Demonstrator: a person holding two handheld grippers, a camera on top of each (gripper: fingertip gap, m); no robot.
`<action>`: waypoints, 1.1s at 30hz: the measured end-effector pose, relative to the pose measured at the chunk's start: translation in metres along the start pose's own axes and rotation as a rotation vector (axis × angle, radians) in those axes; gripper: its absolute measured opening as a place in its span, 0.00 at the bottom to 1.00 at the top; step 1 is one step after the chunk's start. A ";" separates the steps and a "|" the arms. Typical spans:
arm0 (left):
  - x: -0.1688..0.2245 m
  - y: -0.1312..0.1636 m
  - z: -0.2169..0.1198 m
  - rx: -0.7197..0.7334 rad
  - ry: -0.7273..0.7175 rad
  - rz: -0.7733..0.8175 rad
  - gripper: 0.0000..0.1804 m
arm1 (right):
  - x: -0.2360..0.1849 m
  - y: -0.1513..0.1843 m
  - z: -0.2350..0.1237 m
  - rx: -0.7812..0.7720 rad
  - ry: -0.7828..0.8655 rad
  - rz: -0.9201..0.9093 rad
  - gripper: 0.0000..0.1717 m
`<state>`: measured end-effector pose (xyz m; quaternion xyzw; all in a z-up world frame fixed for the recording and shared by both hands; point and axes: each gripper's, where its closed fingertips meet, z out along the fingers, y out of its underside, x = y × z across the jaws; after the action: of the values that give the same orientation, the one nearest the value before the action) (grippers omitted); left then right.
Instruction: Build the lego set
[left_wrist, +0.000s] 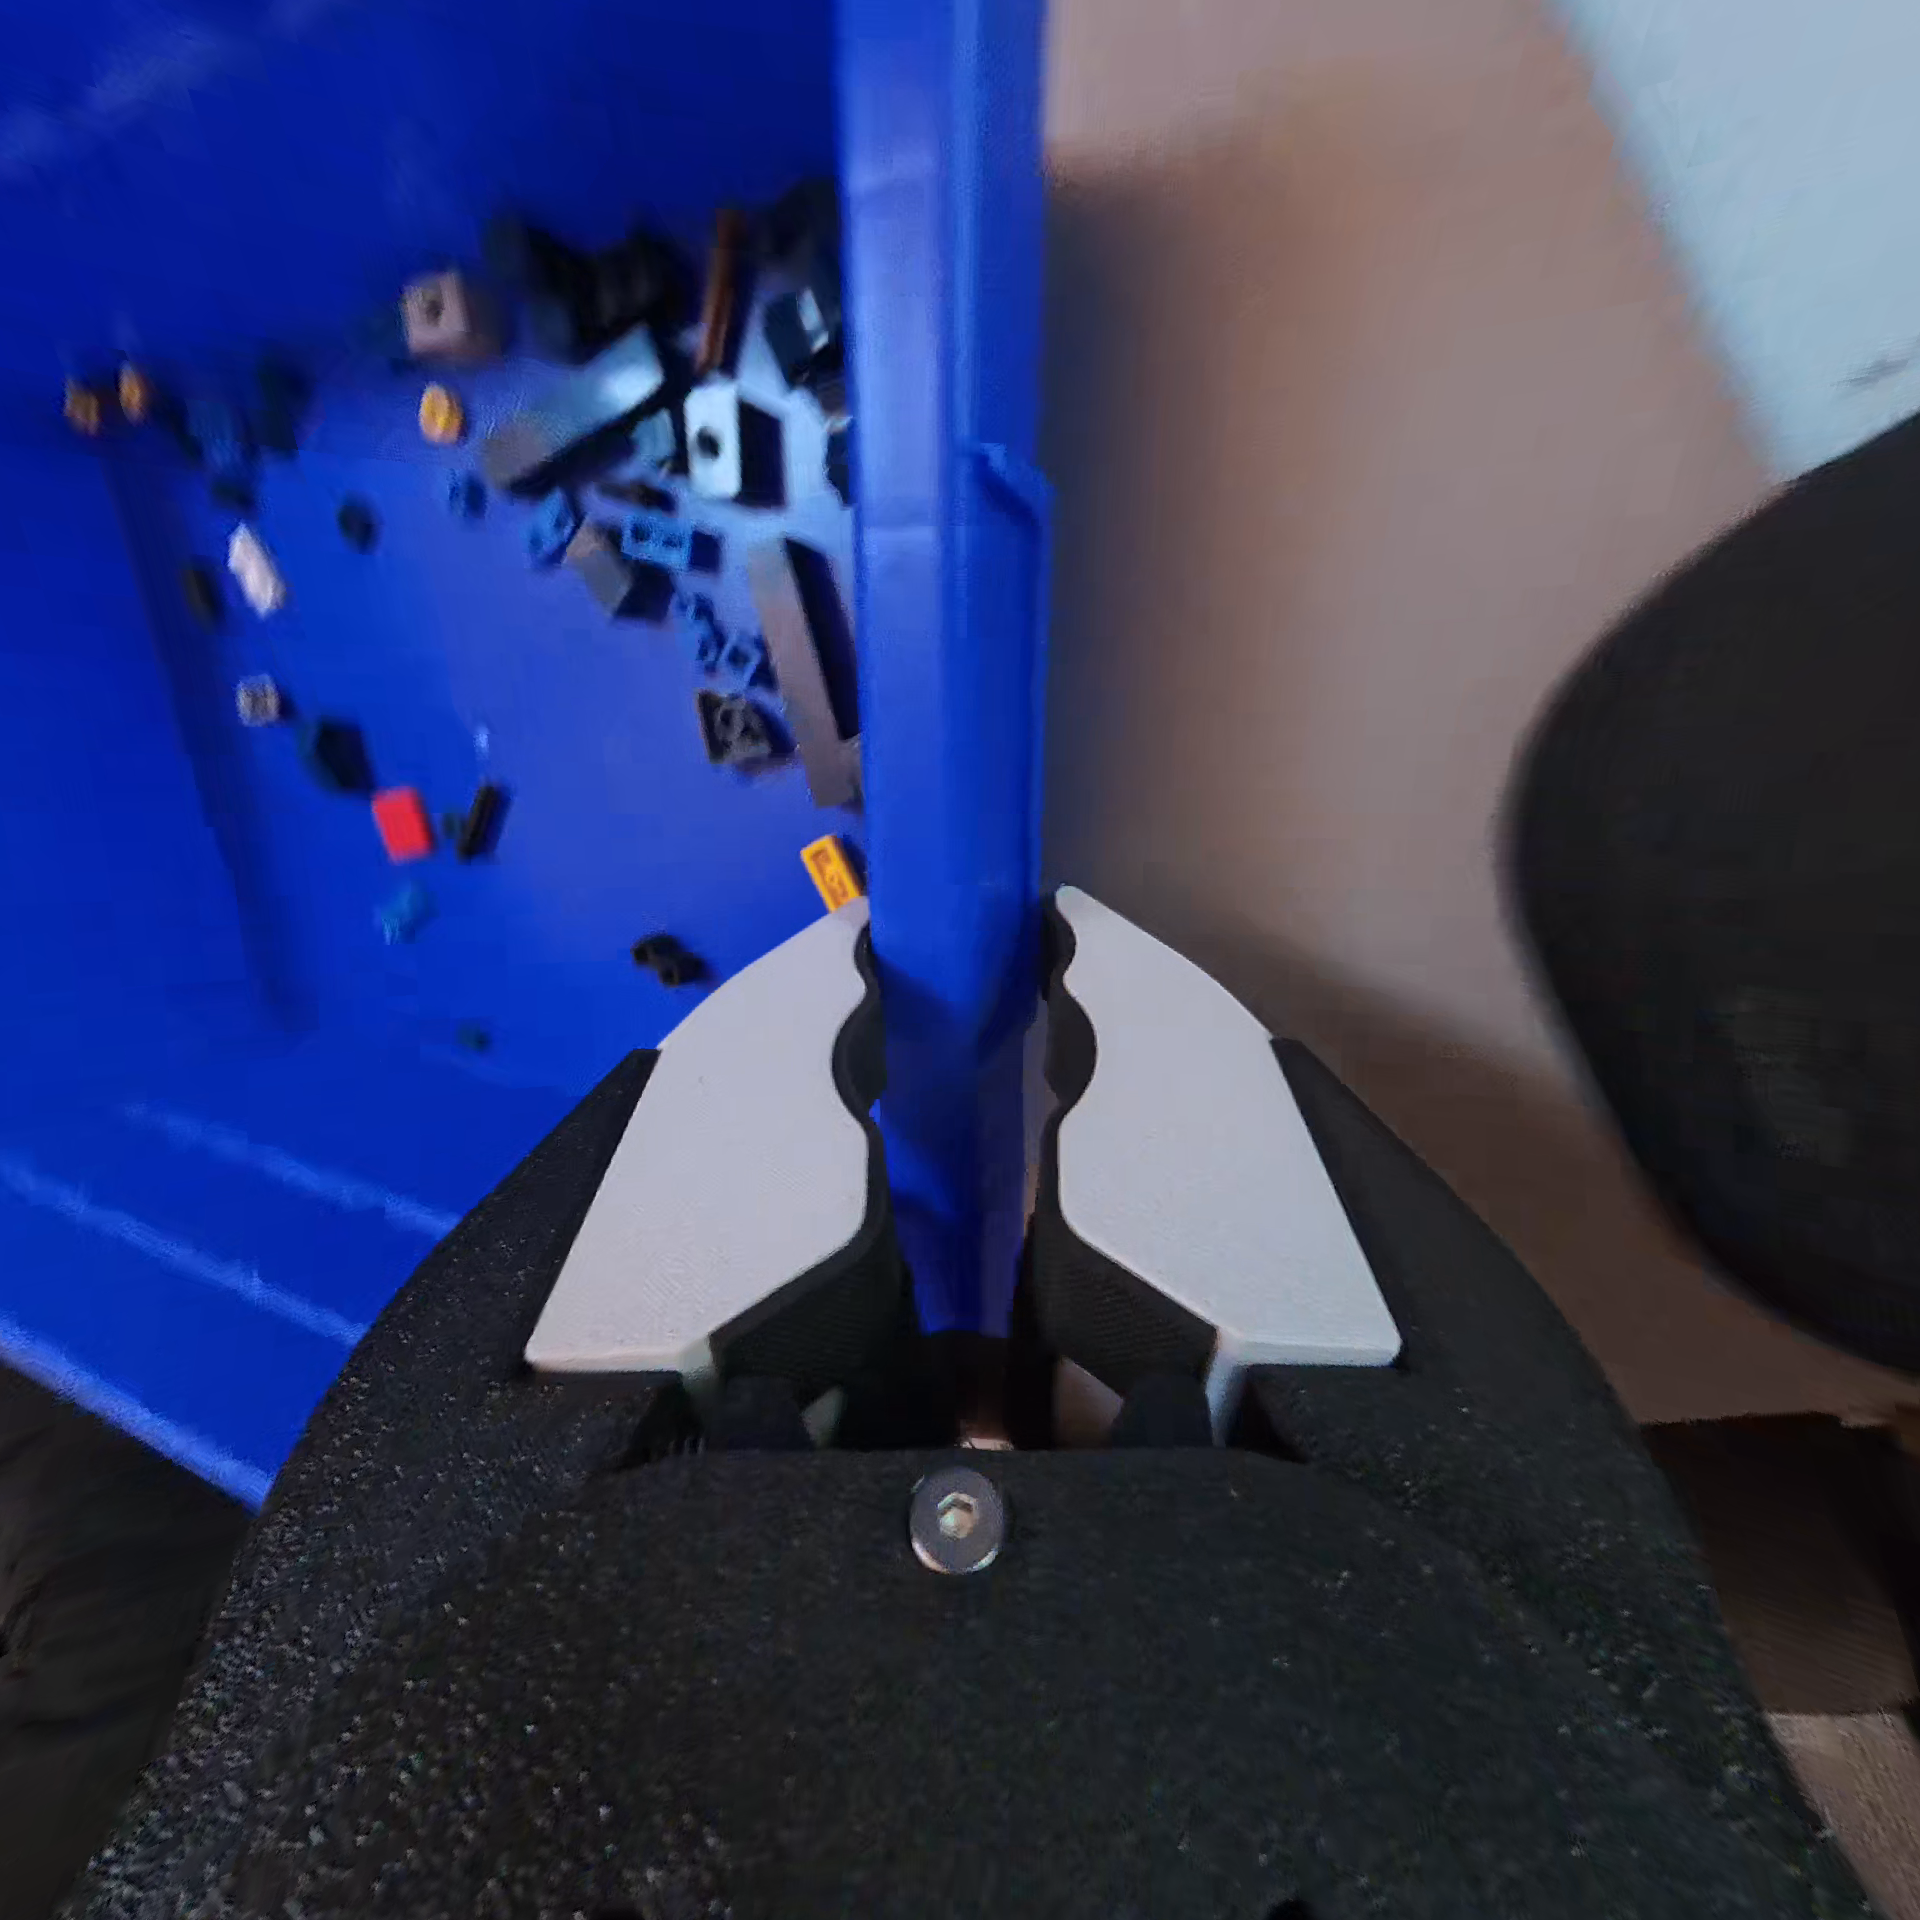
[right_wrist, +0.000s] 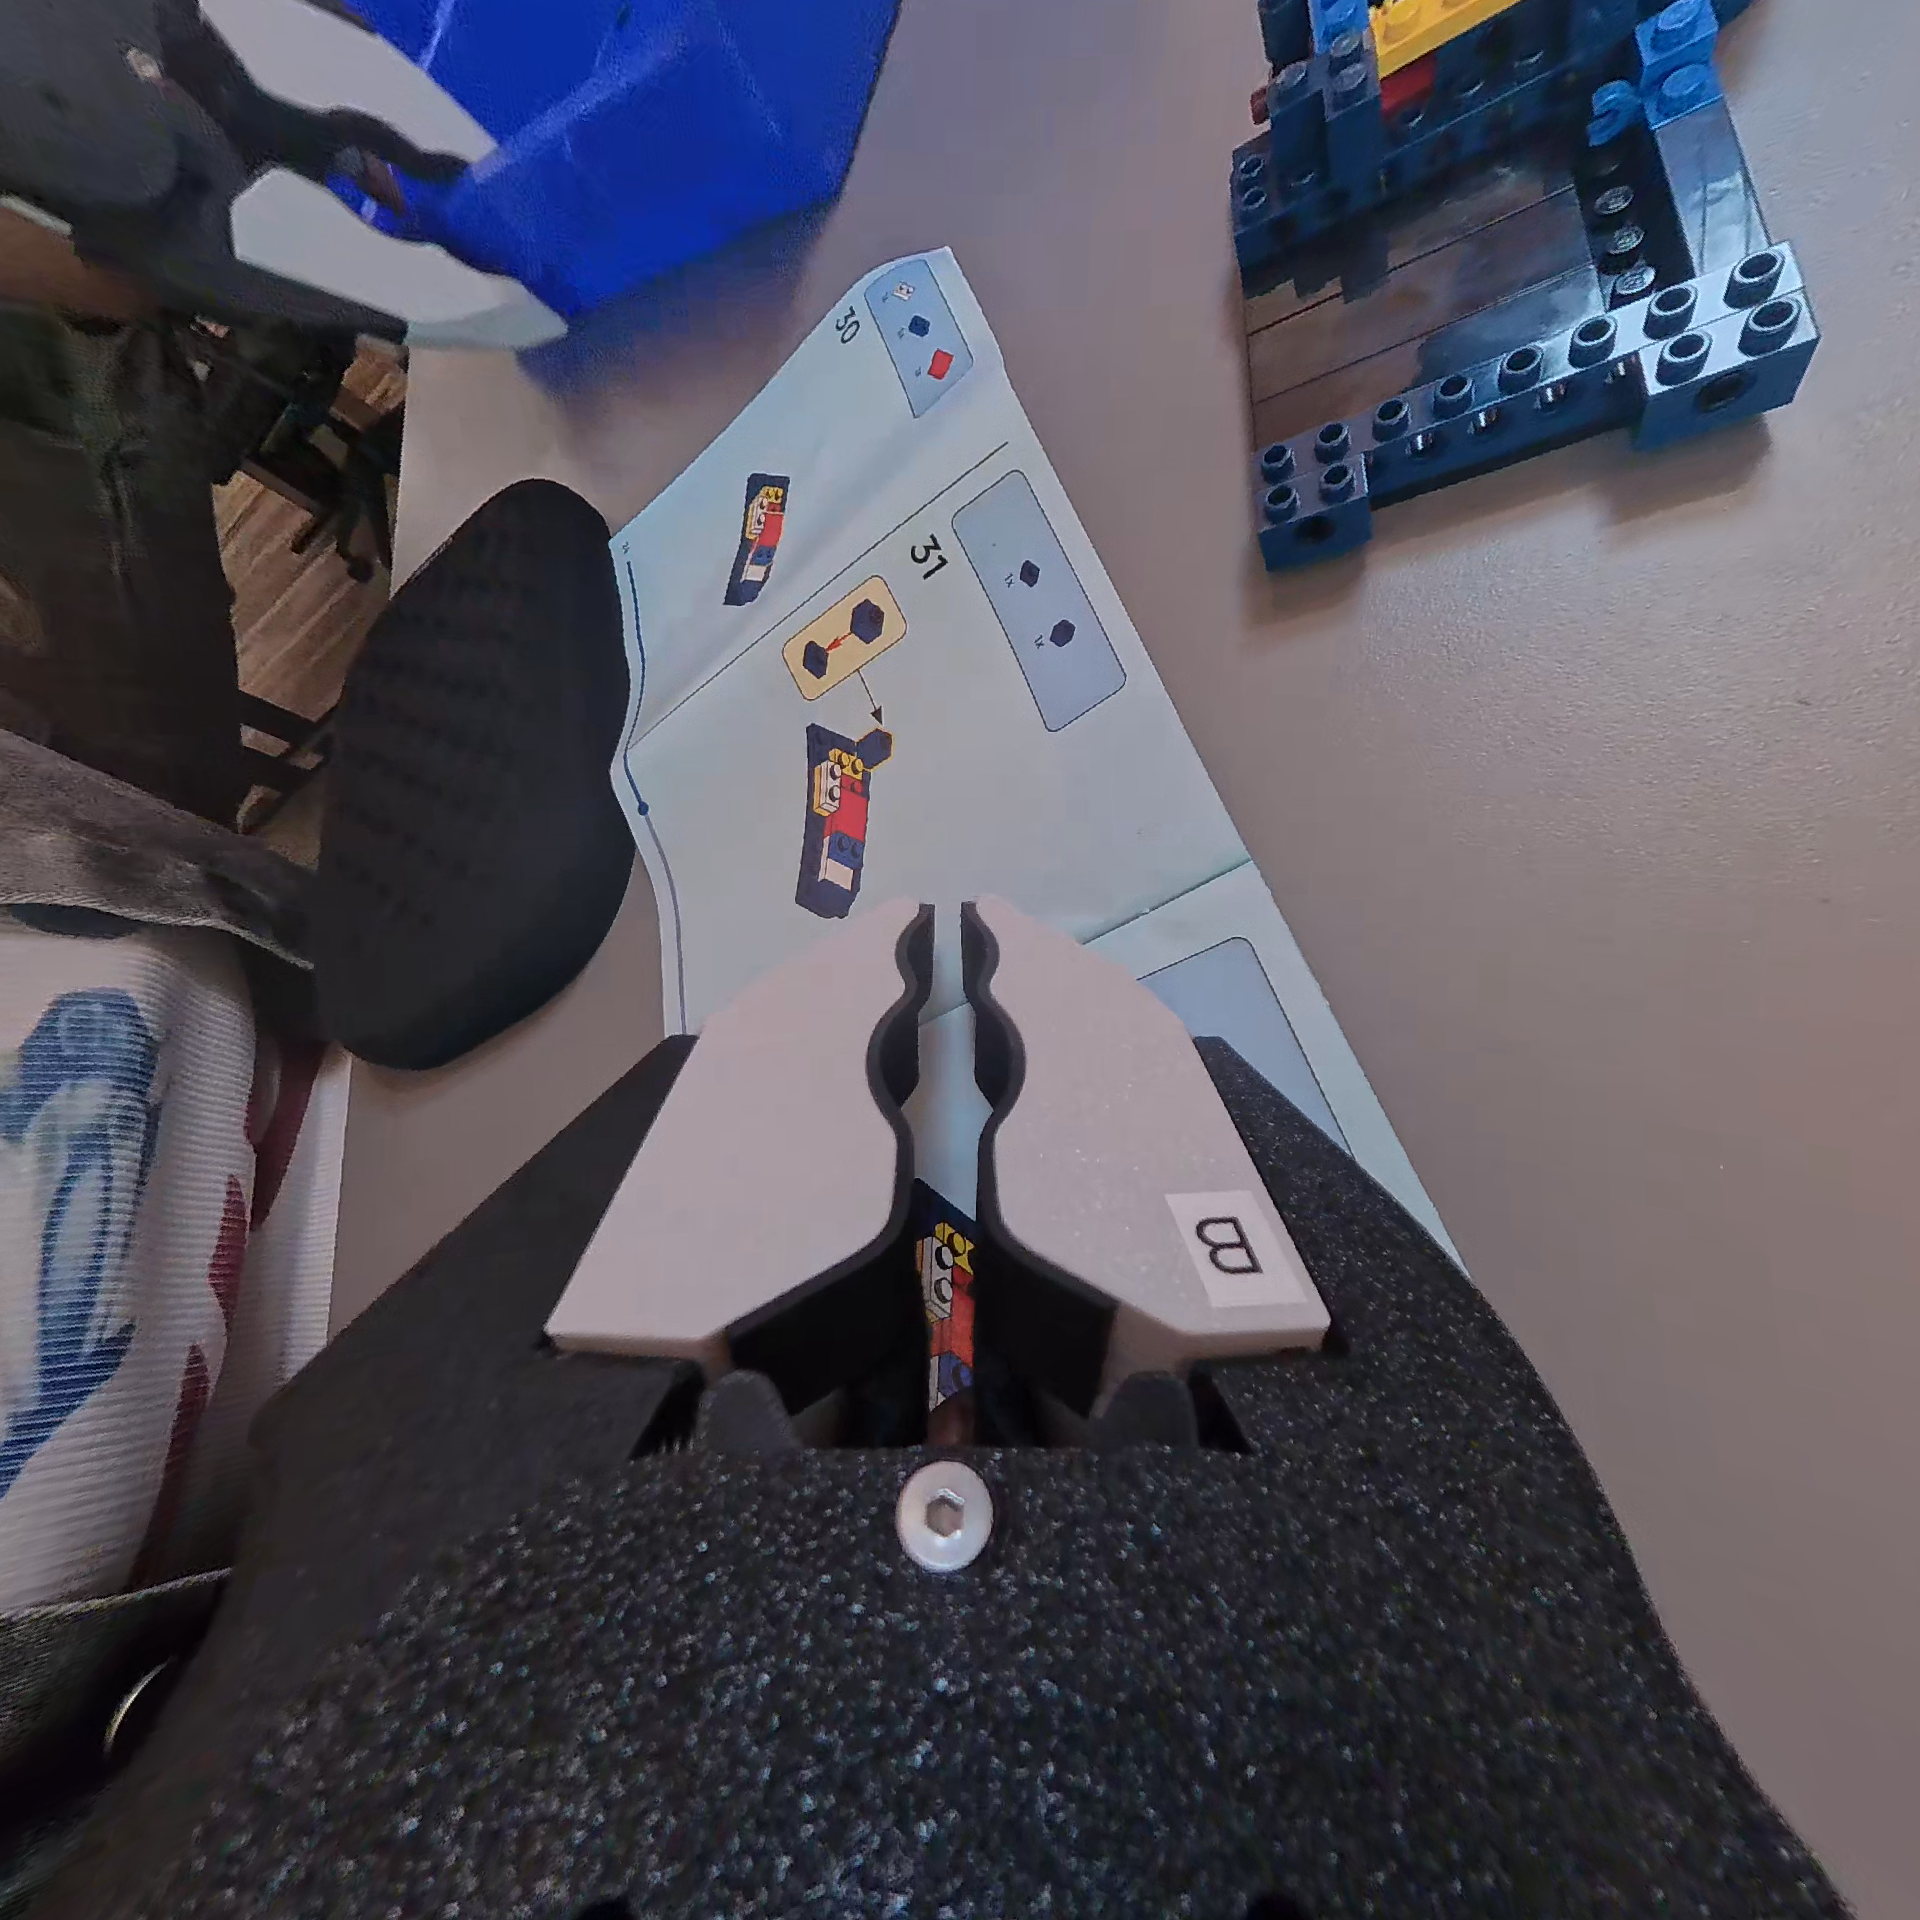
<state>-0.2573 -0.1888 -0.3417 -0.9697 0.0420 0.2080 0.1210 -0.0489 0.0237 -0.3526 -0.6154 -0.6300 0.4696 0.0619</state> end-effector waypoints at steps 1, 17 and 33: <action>0.008 -0.003 -0.003 0.000 0.012 -0.035 0.15 | 0.000 0.000 0.000 0.000 -0.002 0.002 0.03; 0.010 -0.050 -0.090 0.570 0.196 -0.118 0.27 | -0.009 0.001 0.000 -0.006 -0.047 -0.040 0.10; -0.179 -0.036 0.065 -0.075 0.287 -0.250 0.18 | -0.009 0.003 0.000 -0.008 -0.024 -0.073 0.10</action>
<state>-0.4411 -0.1323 -0.3168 -0.9909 -0.0698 0.0523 0.1023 -0.0445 0.0155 -0.3494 -0.5867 -0.6546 0.4718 0.0688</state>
